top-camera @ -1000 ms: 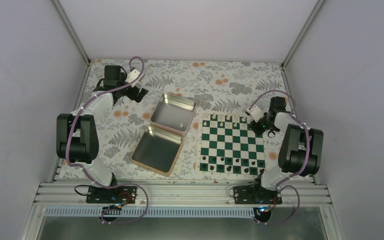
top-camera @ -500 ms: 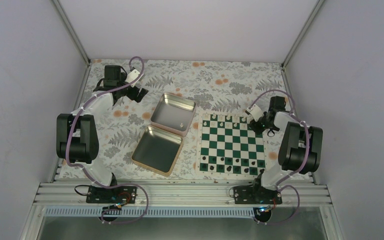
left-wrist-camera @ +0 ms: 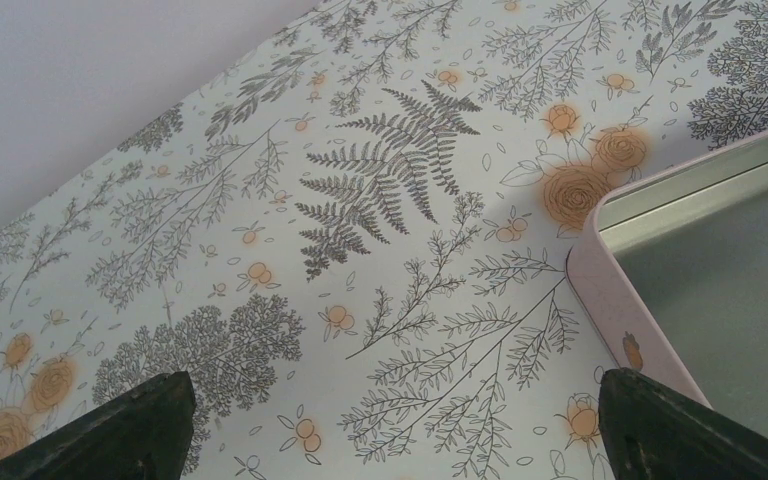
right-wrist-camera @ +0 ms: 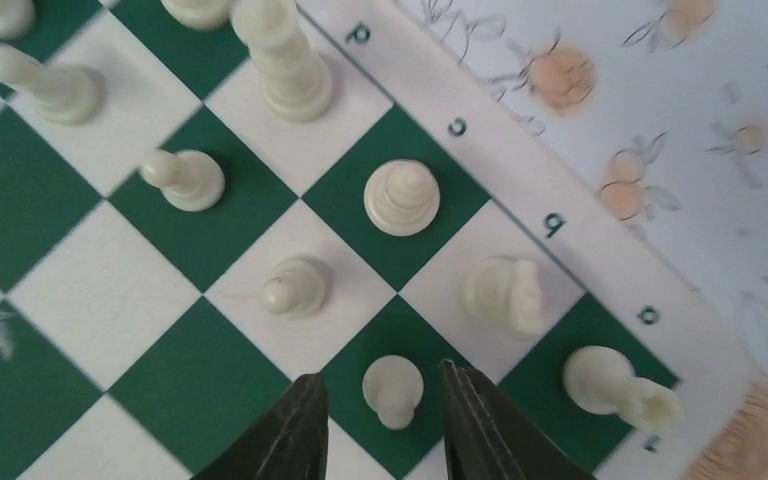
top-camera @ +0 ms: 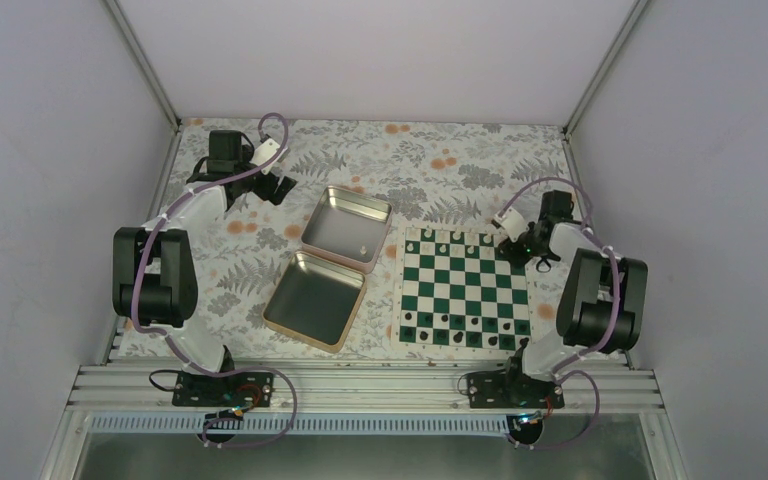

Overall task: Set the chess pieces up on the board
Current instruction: Place the chess piece on the chessboard, then pick up the chess piece from the storage box.

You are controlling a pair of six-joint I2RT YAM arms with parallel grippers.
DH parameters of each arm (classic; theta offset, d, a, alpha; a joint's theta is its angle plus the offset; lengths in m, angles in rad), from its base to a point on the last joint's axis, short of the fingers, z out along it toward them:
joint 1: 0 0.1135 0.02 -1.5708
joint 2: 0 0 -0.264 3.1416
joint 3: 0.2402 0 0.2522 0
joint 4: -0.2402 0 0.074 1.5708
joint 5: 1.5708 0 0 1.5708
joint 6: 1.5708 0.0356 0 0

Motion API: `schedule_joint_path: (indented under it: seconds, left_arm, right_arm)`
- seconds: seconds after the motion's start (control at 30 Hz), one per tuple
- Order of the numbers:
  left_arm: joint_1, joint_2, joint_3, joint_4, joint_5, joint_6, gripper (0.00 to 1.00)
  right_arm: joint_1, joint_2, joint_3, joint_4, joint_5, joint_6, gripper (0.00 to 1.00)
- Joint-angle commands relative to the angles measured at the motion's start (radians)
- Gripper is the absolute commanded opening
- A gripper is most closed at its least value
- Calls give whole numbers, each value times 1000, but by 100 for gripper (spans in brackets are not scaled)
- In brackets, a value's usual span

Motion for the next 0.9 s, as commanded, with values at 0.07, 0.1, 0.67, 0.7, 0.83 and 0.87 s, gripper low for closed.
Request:
schedule_joint_path:
  seconds: [0.07,0.1,0.67,0.7,0.83,0.87]
  left_arm:
    - [-1,-15,-9,0,34,4,100]
    - [-1,-14,-6,-2,35,5,100]
    - [-3,-26,-10,-5,40,9,100]
    - [-4,-20,-7,-10,43,10,100]
    - [-10,-5,-6,-14,44,17,100]
    - [-10,-7,-6,-13,43,17,100]
  right_arm:
    - [-6,-143,130,-163,-66,-15,34]
    - [1,-153,157,-197,-80,-14,35]
    - [602,181,661,-252,-42,86,36]
    - [629,218,689,-258,-40,78,36]
    - [750,340,751,-260,-18,45,36]
    - [771,361,764,-265,-14,38,36]
